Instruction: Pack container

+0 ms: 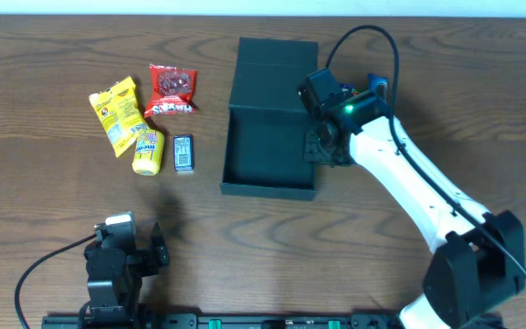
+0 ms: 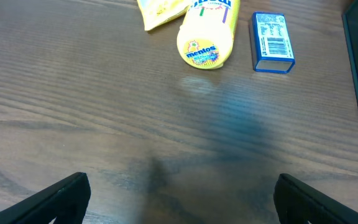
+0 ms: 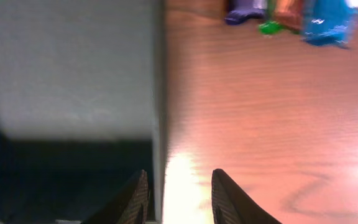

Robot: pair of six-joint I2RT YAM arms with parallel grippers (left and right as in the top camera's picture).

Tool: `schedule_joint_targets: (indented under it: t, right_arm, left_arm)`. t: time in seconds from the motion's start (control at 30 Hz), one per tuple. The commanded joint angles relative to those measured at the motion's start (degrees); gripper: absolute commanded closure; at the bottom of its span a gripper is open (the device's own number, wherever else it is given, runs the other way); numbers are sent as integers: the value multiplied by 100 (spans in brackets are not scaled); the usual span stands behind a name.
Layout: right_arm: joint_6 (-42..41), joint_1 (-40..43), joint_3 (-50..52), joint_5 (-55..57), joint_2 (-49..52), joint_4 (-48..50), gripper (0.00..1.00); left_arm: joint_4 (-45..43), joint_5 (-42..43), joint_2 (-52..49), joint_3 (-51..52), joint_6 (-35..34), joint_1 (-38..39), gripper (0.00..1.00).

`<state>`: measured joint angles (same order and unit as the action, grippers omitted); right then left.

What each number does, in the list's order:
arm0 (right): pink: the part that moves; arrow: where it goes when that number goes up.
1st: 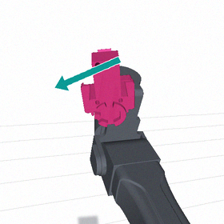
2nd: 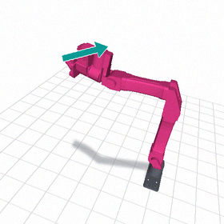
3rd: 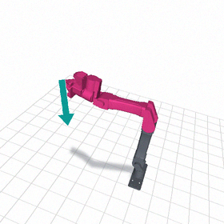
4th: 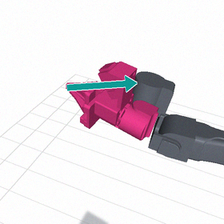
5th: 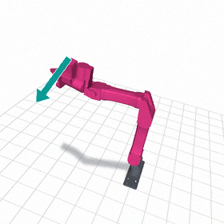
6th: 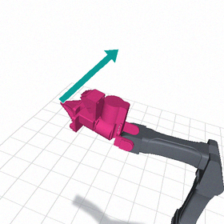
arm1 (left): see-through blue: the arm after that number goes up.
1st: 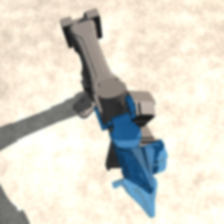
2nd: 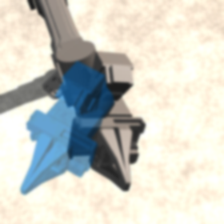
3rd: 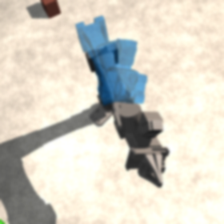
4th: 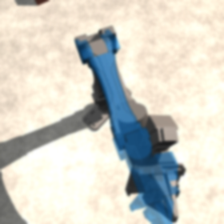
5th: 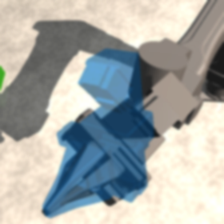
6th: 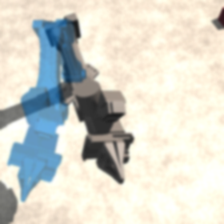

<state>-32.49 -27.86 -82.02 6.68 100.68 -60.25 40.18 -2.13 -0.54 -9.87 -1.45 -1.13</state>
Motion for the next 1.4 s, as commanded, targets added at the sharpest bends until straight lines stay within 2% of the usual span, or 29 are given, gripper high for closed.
schedule_joint_targets:
  t: [0.0,0.07,0.3,0.67,0.83,1.37]
  right_arm:
    - [63,13,264,-328,26,203,67]
    - [61,13,476,-356,39,400,69]
    - [61,13,903,-374,57,841,70]
    - [85,13,1217,-369,59,1078,93]
    - [151,9,1217,-372,59,1073,98]
    - [431,7,1217,-238,59,1054,98]
  left_arm:
    - [33,-42,31,70,20,-24,5]
    - [33,-42,31,70,20,-24,5]
    - [35,-42,31,70,20,-24,5]
    - [33,-42,31,70,20,-24,5]
    - [33,-42,31,70,20,-24,5]
    - [33,-42,31,70,20,-24,5]
